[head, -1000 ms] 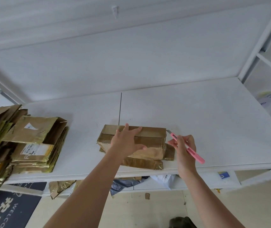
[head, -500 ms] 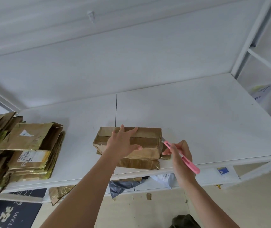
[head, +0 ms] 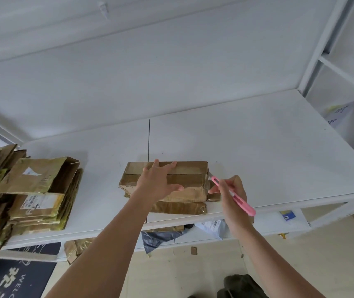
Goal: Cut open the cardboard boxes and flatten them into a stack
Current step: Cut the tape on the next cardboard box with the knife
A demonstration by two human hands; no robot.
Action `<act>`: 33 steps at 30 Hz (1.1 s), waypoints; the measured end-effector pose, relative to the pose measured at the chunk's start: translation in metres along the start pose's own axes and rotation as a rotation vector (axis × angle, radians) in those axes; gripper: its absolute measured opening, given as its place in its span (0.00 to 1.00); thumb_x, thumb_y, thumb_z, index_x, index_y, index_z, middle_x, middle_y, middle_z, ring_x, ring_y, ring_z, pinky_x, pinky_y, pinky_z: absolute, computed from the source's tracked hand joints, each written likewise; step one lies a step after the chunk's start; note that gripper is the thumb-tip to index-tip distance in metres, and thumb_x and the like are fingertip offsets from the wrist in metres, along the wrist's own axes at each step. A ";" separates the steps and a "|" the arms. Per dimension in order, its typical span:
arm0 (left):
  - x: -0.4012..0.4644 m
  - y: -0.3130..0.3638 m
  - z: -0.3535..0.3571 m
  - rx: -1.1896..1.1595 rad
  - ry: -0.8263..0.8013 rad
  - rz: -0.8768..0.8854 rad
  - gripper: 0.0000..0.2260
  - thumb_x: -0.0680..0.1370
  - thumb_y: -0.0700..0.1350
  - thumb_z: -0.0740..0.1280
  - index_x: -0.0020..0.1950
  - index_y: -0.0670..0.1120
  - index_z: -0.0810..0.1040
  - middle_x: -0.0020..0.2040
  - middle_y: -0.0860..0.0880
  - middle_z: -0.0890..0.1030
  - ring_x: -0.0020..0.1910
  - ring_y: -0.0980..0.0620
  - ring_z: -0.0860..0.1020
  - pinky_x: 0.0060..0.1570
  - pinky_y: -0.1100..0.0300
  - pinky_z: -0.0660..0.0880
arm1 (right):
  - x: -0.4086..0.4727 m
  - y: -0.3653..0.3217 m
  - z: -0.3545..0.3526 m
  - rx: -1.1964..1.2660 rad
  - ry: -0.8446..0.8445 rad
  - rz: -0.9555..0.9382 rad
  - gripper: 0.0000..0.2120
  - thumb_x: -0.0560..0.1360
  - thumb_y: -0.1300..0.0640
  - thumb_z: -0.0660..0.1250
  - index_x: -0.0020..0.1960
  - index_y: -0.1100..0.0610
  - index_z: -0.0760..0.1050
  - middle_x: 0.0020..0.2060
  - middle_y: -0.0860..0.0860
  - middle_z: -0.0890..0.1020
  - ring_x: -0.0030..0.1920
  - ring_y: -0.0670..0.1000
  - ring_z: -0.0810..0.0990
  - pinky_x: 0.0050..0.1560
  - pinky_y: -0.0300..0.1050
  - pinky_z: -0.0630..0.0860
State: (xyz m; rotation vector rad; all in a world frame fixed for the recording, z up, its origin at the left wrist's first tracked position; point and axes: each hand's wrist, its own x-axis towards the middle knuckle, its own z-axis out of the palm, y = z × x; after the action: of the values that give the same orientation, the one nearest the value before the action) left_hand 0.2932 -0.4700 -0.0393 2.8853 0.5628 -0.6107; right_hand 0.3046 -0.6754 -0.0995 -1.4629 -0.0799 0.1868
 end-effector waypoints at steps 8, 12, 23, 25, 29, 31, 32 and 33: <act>-0.001 0.004 -0.003 0.128 0.043 -0.030 0.40 0.71 0.75 0.60 0.79 0.64 0.53 0.78 0.43 0.59 0.76 0.38 0.60 0.74 0.37 0.57 | -0.018 0.001 -0.025 -0.076 0.004 0.029 0.08 0.81 0.63 0.62 0.44 0.63 0.68 0.33 0.54 0.83 0.38 0.51 0.81 0.38 0.38 0.73; -0.005 0.014 -0.005 0.172 0.047 -0.101 0.42 0.68 0.80 0.51 0.76 0.60 0.56 0.75 0.41 0.62 0.70 0.36 0.69 0.71 0.40 0.60 | -0.005 -0.007 -0.037 -0.061 0.126 0.038 0.08 0.82 0.61 0.61 0.44 0.60 0.67 0.33 0.54 0.83 0.46 0.53 0.83 0.45 0.44 0.73; -0.003 0.023 -0.005 -0.141 0.050 -0.386 0.45 0.69 0.77 0.60 0.76 0.49 0.58 0.61 0.44 0.77 0.53 0.43 0.81 0.44 0.55 0.75 | -0.014 -0.005 -0.020 0.055 0.116 0.092 0.07 0.81 0.61 0.62 0.45 0.60 0.69 0.33 0.53 0.82 0.41 0.53 0.84 0.54 0.56 0.81; -0.005 0.019 -0.003 -0.313 0.003 -0.443 0.40 0.70 0.76 0.61 0.67 0.46 0.66 0.50 0.48 0.80 0.39 0.45 0.84 0.45 0.54 0.79 | -0.021 -0.003 -0.011 0.050 0.112 0.088 0.07 0.81 0.60 0.62 0.45 0.61 0.69 0.32 0.52 0.82 0.39 0.50 0.83 0.50 0.53 0.82; -0.010 0.021 0.008 -0.864 0.031 -0.575 0.33 0.77 0.63 0.65 0.71 0.43 0.59 0.55 0.42 0.78 0.29 0.41 0.82 0.33 0.50 0.82 | -0.026 0.007 -0.004 -0.082 0.222 -0.013 0.07 0.81 0.59 0.63 0.44 0.57 0.69 0.31 0.53 0.80 0.34 0.55 0.79 0.39 0.55 0.78; -0.011 0.024 0.008 -1.098 0.097 -0.619 0.36 0.79 0.57 0.66 0.77 0.48 0.48 0.61 0.39 0.75 0.28 0.38 0.82 0.28 0.49 0.81 | -0.027 0.005 -0.003 -0.121 0.263 -0.083 0.07 0.81 0.59 0.62 0.44 0.56 0.68 0.32 0.54 0.79 0.32 0.53 0.77 0.34 0.50 0.75; -0.011 0.024 0.009 -1.125 0.137 -0.609 0.36 0.80 0.54 0.66 0.77 0.52 0.44 0.60 0.40 0.74 0.28 0.38 0.81 0.29 0.48 0.81 | -0.027 0.003 -0.003 -0.130 0.287 -0.117 0.07 0.81 0.61 0.62 0.44 0.56 0.67 0.32 0.52 0.78 0.31 0.49 0.77 0.32 0.44 0.74; -0.012 0.025 0.010 -1.118 0.168 -0.580 0.36 0.81 0.52 0.64 0.77 0.57 0.41 0.58 0.42 0.74 0.28 0.38 0.81 0.32 0.46 0.82 | -0.028 0.001 -0.003 -0.140 0.316 -0.150 0.08 0.81 0.62 0.62 0.44 0.55 0.67 0.32 0.50 0.78 0.32 0.48 0.77 0.31 0.37 0.73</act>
State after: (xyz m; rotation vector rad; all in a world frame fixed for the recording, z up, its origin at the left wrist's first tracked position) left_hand 0.2894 -0.4989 -0.0421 1.7036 1.2688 -0.0229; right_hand 0.2778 -0.6835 -0.0992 -1.6024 0.0547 -0.1761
